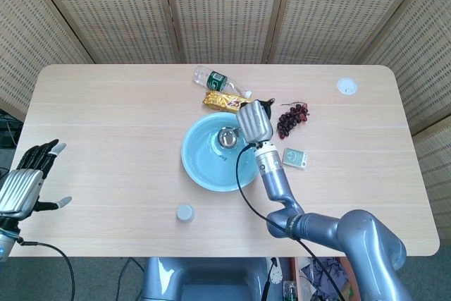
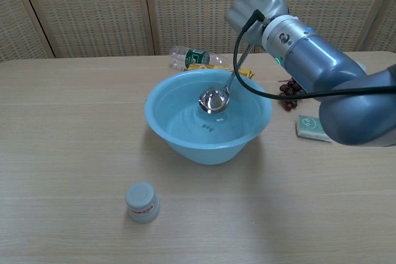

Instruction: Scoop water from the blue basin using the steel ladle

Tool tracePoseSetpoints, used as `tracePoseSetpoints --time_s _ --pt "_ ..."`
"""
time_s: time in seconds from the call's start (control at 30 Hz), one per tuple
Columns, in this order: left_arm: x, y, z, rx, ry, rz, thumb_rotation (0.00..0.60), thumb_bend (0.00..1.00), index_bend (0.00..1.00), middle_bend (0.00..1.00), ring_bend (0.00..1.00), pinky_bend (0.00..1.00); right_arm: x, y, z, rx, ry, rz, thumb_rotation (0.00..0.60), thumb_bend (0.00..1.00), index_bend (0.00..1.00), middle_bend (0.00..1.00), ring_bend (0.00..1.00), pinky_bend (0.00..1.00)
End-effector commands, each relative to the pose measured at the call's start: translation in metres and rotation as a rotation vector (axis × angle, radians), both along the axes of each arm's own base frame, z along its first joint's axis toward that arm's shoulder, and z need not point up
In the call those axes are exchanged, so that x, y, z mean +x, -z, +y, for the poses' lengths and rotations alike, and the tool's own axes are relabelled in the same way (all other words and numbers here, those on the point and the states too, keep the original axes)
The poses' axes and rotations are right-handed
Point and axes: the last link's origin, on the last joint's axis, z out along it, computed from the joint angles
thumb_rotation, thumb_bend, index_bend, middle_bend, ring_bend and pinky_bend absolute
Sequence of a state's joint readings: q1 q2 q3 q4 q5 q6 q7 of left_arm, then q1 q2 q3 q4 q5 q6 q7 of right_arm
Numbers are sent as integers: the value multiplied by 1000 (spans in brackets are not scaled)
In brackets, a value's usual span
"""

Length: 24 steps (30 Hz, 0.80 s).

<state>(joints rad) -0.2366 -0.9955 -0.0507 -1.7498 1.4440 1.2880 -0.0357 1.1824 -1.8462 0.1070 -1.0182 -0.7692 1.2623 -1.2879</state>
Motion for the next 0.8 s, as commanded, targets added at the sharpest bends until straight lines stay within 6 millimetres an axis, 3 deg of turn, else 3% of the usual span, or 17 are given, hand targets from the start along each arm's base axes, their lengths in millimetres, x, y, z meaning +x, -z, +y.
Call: tracePoseSetpoints --time_s 0.03,0.43,0.8 --pt "0 0 0 4 0 -1 600 0 0 0 0 0 -7 8 3 -12 -54 82 600 874 780 917 864 1000" --pt "0 0 -1 3 10 -3 600 0 0 0 0 0 -24 18 15 -12 -126 223 600 878 785 921 871 1000" --pt "2 1 -3 7 17 -1 600 0 0 0 0 0 -38 27 53 62 -99 300 600 879 786 922 871 1000"
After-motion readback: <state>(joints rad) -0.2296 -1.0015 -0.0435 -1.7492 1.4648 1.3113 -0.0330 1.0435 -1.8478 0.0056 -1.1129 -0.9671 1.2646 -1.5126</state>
